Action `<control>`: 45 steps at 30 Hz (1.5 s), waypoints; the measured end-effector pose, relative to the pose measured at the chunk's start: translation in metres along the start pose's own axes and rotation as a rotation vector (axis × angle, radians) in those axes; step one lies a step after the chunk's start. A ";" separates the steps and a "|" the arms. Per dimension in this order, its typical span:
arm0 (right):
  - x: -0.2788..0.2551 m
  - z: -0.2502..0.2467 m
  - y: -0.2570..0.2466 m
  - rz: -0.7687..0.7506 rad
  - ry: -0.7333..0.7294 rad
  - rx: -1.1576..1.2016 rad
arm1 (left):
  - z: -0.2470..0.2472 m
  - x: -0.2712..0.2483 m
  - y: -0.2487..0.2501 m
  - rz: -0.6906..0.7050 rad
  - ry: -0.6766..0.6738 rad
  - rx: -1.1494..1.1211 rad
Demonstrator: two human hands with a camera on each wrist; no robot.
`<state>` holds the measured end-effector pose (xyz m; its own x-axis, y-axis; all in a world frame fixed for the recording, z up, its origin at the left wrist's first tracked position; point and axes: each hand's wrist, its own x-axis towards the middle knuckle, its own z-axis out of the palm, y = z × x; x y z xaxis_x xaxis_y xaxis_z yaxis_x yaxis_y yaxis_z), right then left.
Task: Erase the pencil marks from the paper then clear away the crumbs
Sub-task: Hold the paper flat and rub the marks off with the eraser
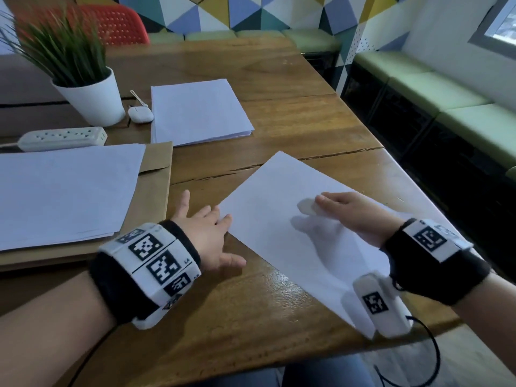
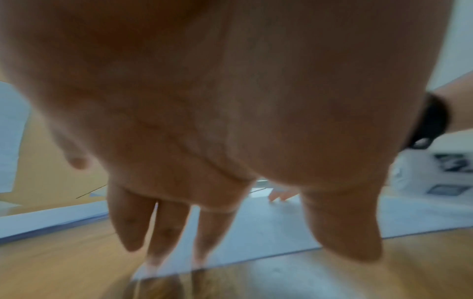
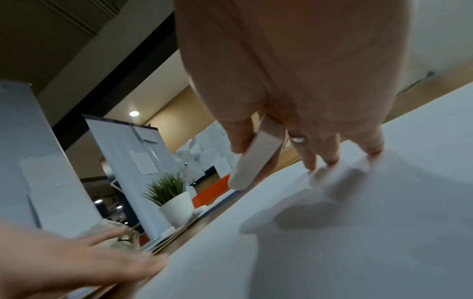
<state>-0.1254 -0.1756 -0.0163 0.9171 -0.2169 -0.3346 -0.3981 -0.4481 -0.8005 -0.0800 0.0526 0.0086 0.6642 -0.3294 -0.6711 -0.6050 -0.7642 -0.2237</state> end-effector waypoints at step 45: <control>-0.002 0.076 -0.061 -0.084 0.026 -0.724 | -0.027 0.066 -0.017 0.305 0.066 -0.125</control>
<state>-0.1014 -0.0820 -0.0040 0.9479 -0.1734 -0.2673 -0.2508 -0.9236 -0.2901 -0.0142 0.0286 -0.0126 0.4905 -0.5854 -0.6455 -0.7246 -0.6855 0.0711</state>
